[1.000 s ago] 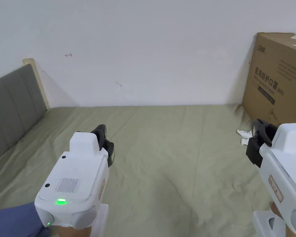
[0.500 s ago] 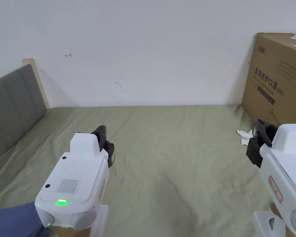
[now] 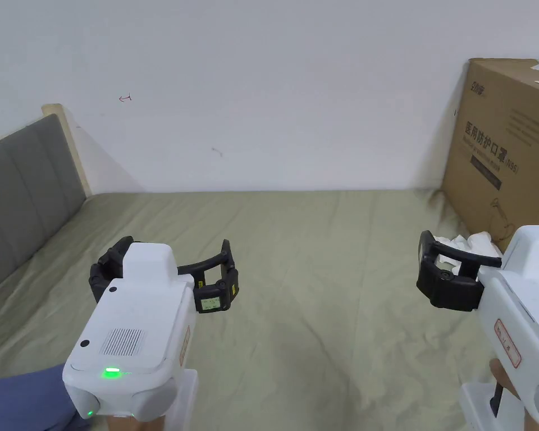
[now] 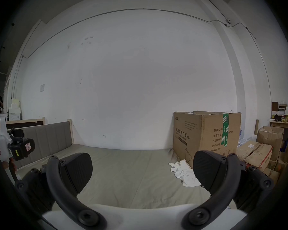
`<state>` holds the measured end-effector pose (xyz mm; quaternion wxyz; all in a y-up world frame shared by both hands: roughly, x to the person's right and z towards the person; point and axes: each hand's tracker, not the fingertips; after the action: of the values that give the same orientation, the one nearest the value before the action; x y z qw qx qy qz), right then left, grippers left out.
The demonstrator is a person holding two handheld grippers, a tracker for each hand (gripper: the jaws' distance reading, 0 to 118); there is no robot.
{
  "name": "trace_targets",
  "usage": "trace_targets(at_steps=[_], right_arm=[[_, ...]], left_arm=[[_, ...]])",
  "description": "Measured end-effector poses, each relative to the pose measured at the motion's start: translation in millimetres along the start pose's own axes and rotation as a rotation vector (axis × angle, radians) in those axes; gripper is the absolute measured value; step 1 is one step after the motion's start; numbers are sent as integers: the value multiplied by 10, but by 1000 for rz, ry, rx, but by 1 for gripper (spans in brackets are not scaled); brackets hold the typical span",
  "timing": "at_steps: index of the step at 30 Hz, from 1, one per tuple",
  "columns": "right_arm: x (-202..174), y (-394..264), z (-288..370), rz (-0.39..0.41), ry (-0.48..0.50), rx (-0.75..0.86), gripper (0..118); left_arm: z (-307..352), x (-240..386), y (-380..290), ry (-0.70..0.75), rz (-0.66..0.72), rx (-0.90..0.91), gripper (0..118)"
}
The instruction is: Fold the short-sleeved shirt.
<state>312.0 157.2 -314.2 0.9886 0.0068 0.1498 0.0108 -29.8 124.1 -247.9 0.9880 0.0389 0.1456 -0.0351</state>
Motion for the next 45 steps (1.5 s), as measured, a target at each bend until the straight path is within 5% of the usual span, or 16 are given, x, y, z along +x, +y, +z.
trace_targets(at_steps=[45], right_arm=[[-111,50,27,21,-2,11,118]], left_arm=[[0,0,12,11,-43,10,118]])
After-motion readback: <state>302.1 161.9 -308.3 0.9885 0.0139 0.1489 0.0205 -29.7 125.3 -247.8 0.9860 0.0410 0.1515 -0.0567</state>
